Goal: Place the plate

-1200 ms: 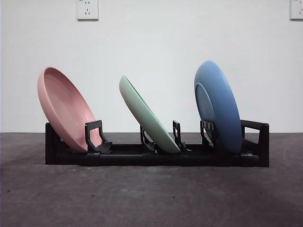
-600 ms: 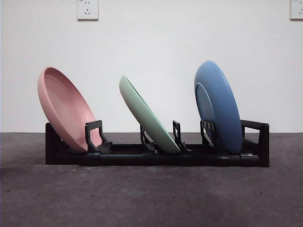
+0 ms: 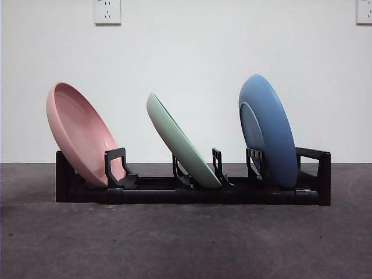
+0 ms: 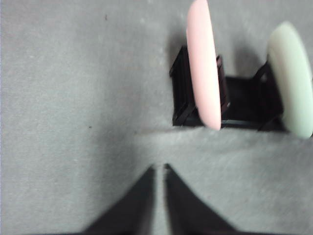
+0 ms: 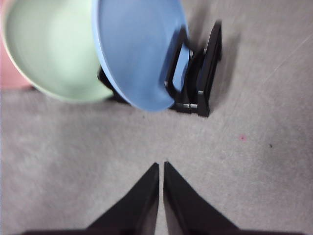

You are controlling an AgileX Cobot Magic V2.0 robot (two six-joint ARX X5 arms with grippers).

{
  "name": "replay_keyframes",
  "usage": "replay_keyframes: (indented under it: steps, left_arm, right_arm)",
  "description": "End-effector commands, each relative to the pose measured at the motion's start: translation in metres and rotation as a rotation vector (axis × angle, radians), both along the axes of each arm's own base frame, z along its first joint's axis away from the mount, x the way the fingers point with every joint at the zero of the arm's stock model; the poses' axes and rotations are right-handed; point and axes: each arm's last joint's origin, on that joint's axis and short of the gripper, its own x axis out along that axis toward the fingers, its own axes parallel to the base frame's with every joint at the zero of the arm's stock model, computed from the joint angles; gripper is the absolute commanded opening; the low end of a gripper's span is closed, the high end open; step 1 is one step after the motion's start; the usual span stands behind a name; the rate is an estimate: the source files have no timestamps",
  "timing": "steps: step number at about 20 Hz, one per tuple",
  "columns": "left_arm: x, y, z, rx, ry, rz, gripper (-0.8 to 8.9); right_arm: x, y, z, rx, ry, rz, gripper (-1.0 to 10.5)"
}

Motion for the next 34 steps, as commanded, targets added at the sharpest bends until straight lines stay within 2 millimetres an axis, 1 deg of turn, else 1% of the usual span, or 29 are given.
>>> replay_keyframes:
  steps: [1, 2, 3, 6, 9, 11, 13, 15, 17, 19, 22, 25, 28, 29, 32, 34]
  left_arm:
    - [0.001, 0.000, 0.006, 0.038, -0.029, -0.026, 3.35]
    - [0.001, 0.000, 0.006, 0.038, -0.028, -0.026, 3.45]
    - [0.001, 0.000, 0.006, 0.037, -0.029, -0.025, 3.44]
    - [0.001, 0.000, 0.006, 0.037, -0.032, -0.025, 3.44]
    - [0.000, 0.000, 0.007, 0.037, -0.036, -0.025, 3.44]
    - [-0.001, 0.000, 0.007, 0.037, -0.038, -0.024, 3.44]
    - [-0.001, 0.000, 0.007, 0.037, -0.038, -0.024, 3.44]
    - [-0.001, 0.000, 0.007, 0.037, -0.037, -0.024, 3.44]
    - [-0.001, 0.000, 0.007, 0.037, -0.037, -0.024, 3.44]
    - [-0.001, 0.000, 0.007, 0.037, -0.037, -0.024, 3.44]
    - [-0.001, 0.000, 0.007, 0.037, -0.037, -0.024, 3.44]
    - [-0.001, 0.000, 0.007, 0.037, -0.037, -0.024, 3.44]
    - [-0.001, 0.000, 0.007, 0.037, -0.037, -0.024, 3.44]
    - [-0.001, 0.000, 0.007, 0.037, -0.037, -0.024, 3.44]
    - [-0.001, 0.000, 0.007, 0.037, -0.037, -0.024, 3.44]
    - [-0.001, 0.000, 0.007, 0.037, -0.037, -0.024, 3.44]
  right_arm:
    - [0.003, 0.001, 0.004, -0.031, -0.025, 0.038, 2.1]
    - [0.004, 0.002, 0.003, -0.031, -0.023, 0.038, 2.7]
    - [0.005, 0.002, 0.003, -0.030, -0.024, 0.039, 2.9]
    - [0.011, 0.005, 0.007, -0.015, -0.040, 0.049, 2.9]
    - [0.029, 0.013, 0.025, 0.045, -0.002, 0.039, 2.9]
    - [0.048, 0.020, 0.040, 0.083, 0.029, 0.056, 2.9]
    - [0.072, 0.028, 0.054, 0.119, 0.061, 0.092, 2.8]
    - [0.097, 0.037, 0.063, 0.127, 0.089, 0.103, 2.8]
    - [0.118, 0.045, 0.066, 0.124, 0.107, 0.116, 2.7]
    - [0.141, 0.054, 0.063, 0.120, 0.135, 0.133, 2.7]
    - [0.166, 0.069, 0.049, 0.106, 0.190, 0.160, 2.7]
    - [0.181, 0.083, 0.029, 0.077, 0.239, 0.202, 2.7]
    - [0.189, 0.094, 0.014, 0.051, 0.275, 0.233, 2.7]
    - [0.191, 0.097, 0.011, 0.040, 0.279, 0.236, 2.4]
    - [0.192, 0.100, 0.007, 0.034, 0.286, 0.247, 0.1]
    - [0.192, 0.100, 0.007, 0.035, 0.287, 0.247, 0.1]
